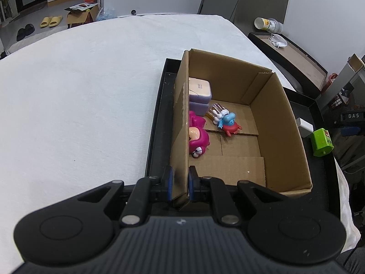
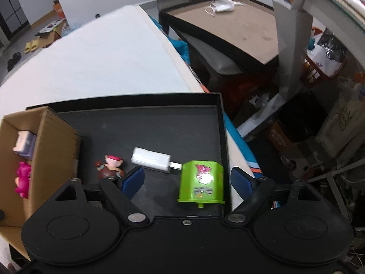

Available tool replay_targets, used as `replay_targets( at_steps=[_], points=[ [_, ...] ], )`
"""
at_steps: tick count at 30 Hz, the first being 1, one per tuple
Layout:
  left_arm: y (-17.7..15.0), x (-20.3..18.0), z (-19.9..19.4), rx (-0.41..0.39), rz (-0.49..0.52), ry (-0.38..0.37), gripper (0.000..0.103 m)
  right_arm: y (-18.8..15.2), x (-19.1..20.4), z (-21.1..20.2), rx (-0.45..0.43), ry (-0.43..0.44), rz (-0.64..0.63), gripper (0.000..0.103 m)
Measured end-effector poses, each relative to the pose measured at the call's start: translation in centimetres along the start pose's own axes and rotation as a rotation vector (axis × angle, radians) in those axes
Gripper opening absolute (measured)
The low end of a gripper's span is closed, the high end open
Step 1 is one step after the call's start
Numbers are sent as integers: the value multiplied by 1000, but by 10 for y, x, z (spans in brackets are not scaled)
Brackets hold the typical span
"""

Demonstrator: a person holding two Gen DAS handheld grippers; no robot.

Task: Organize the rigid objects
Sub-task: 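Move the right tool back to the green cup-shaped box on the tray, then grasp the green cup-shaped box with the right gripper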

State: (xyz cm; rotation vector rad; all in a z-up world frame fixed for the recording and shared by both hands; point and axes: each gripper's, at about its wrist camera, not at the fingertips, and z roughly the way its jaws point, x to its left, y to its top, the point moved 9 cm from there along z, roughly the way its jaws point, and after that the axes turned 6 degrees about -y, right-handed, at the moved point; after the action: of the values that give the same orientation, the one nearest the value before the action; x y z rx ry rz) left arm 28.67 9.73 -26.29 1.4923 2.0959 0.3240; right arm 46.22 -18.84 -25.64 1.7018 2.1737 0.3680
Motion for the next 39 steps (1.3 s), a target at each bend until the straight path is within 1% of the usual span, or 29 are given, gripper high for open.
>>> replay_targets(
  at_steps=[5, 7, 8, 10, 13, 18, 20, 21, 23, 27, 29, 31, 34, 37, 39],
  points=[
    [0, 0, 1, 1, -1, 2, 12, -4, -10, 14, 29, -24, 19, 72],
    [0, 0, 1, 2, 1, 2, 12, -5, -14, 19, 35, -33, 32, 63],
    [0, 0, 2, 3, 1, 2, 12, -6, -16, 21, 42, -29, 44, 60],
    [0, 0, 2, 3, 0, 1, 12, -8, -19, 27, 58, -23, 67, 50],
    [0, 1, 2, 3, -1, 0, 12, -11, -22, 33, 72, -13, 91, 49],
    [0, 1, 4, 7, 0, 3, 12, -10, -22, 34, 59, -19, 89, 49],
    [0, 1, 4, 7, -2, 2, 12, -9, -21, 32, 59, -14, 93, 45],
    [0, 1, 4, 7, -3, 1, 12, -9, -20, 31, 61, 2, 95, 39],
    [0, 1, 4, 7, -1, 2, 12, -10, -18, 29, 67, 22, 102, 39],
    [0, 2, 5, 9, 1, 3, 12, -13, -15, 30, 66, 27, 75, 40],
    [0, 1, 5, 9, -1, 1, 12, -14, -12, 29, 77, 45, 76, 40],
    [0, 1, 6, 9, -3, 0, 13, -16, -7, 29, 89, 62, 61, 43],
    [0, 1, 6, 9, -2, 0, 13, -21, -2, 32, 109, 65, 42, 48],
    [0, 1, 6, 9, -3, -1, 13, -28, 1, 37, 138, 83, 58, 52],
    [0, 1, 6, 10, -4, -3, 13, -34, 2, 42, 171, 120, 99, 49]
  ],
)
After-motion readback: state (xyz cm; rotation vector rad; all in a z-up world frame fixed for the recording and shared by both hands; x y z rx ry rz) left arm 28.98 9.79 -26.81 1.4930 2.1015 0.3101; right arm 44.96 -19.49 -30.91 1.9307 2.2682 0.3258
